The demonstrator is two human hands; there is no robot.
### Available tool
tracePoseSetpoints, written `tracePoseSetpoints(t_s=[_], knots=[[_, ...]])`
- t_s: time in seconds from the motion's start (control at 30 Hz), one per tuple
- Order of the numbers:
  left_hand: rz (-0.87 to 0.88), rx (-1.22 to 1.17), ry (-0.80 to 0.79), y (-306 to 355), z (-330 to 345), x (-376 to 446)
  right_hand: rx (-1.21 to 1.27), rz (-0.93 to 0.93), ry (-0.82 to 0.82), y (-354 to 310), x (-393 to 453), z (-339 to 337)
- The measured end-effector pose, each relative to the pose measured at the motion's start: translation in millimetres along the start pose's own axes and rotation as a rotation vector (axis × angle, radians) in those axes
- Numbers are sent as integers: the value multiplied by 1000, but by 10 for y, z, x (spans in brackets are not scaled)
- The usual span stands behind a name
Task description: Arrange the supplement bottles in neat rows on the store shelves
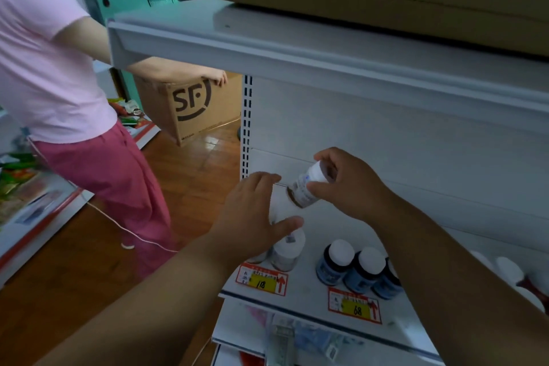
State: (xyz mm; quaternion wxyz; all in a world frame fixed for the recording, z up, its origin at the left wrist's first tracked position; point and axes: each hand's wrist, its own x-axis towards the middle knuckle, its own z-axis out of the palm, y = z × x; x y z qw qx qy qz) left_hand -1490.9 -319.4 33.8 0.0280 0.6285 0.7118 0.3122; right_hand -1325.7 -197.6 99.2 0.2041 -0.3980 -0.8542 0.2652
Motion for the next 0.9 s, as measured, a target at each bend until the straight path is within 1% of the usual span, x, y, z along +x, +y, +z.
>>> tracePoseSetpoints(t_s=[0.1,0.2,0.27,0.37,0.43,0.5,0.63,0.73,0.8,0.83,0.87,0.9], knots=[[23,206,-194,-76,75,-62,-152,-15,-116,68,75,140],[84,305,-317,-80,204,-132,-250,-54,-236,102,132,384],[79,320,-334,-102,249,-157,-275,-37,-309,131,161,493],[89,330,-317,-132,279,-163,-233,-7,-417,169,184,580],[95,329,-307,-134,296,-161,-203,-21,-446,195,175,622],[88,331,-303,-148,319,-153,-171,-12,-441,210,163,632],[87,337,-295,-170,336,-156,-9,102,-430,175,149,644],[76,343,-294,-163,321,-149,-3,104,-423,125,118,685],[85,346,-293,-134,274,-169,-36,93,-340,74,34,652],[87,338,-261,-117,241,-177,-64,73,-279,59,-38,601],[87,351,-224,-103,187,-186,-67,37,-205,88,-116,552],[115,338,-127,-48,157,-201,-46,7,-123,70,-203,480]])
